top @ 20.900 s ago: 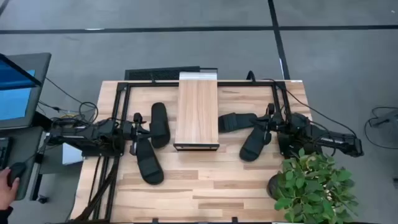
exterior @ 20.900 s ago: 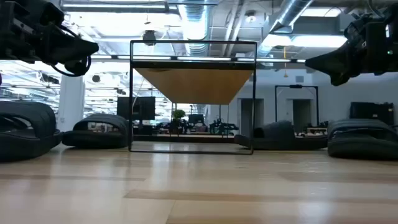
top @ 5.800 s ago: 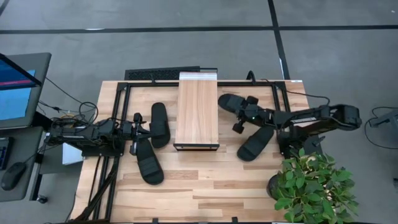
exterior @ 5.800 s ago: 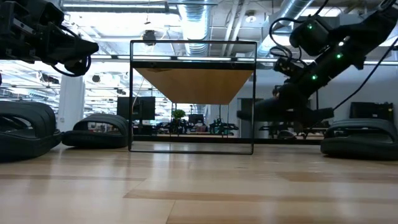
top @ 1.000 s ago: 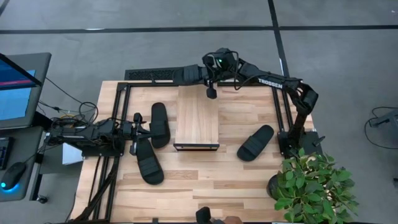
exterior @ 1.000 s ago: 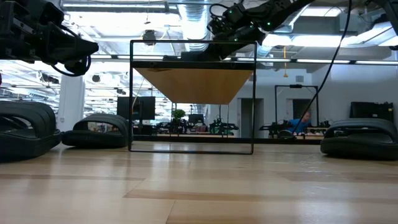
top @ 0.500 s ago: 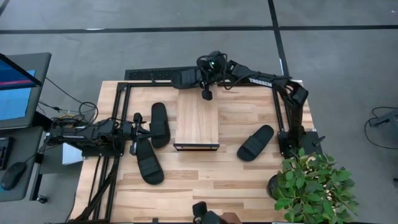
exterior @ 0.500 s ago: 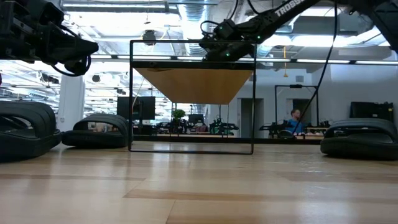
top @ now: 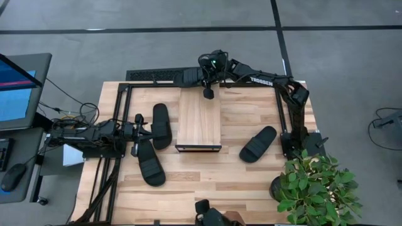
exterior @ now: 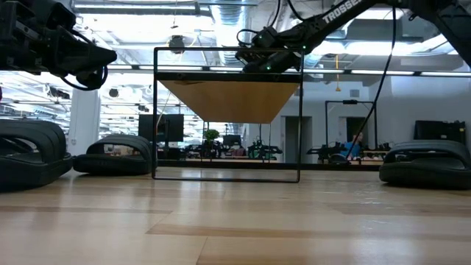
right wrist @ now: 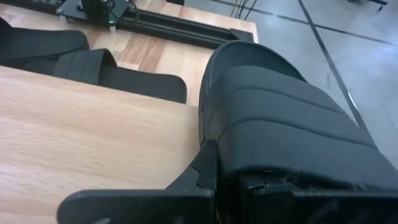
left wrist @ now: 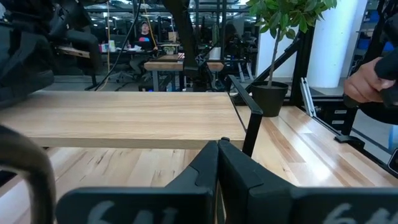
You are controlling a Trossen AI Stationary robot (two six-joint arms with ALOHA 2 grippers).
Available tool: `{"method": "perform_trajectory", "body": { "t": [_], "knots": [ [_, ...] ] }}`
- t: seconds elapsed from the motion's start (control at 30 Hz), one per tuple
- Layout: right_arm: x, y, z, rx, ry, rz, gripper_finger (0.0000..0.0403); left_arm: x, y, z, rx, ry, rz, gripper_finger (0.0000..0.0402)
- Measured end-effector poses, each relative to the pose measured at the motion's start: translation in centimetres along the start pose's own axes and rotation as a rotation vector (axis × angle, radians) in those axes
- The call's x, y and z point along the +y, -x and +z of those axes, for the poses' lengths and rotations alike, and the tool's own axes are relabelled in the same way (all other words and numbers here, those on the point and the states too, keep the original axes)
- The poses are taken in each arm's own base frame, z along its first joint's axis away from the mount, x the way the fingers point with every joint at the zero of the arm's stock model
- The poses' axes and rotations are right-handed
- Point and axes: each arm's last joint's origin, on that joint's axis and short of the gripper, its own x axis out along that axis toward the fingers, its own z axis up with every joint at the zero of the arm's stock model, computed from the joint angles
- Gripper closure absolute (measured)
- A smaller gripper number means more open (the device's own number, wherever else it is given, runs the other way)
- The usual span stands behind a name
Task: Pick and place slides into the shelf
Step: Put the black slide on the shelf
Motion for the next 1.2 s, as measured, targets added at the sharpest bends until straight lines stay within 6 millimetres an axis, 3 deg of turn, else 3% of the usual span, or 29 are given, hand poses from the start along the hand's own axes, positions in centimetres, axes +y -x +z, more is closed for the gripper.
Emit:
{"method": "perform_trajectory", "body": {
  "t": [1.2],
  "knots": [
    [-0.04,0.04,-0.15,0.008,-0.005,-0.001,0.0379,0.0,0.0,0.01,0.0,-0.009,0.0,0.0401]
  ]
}}
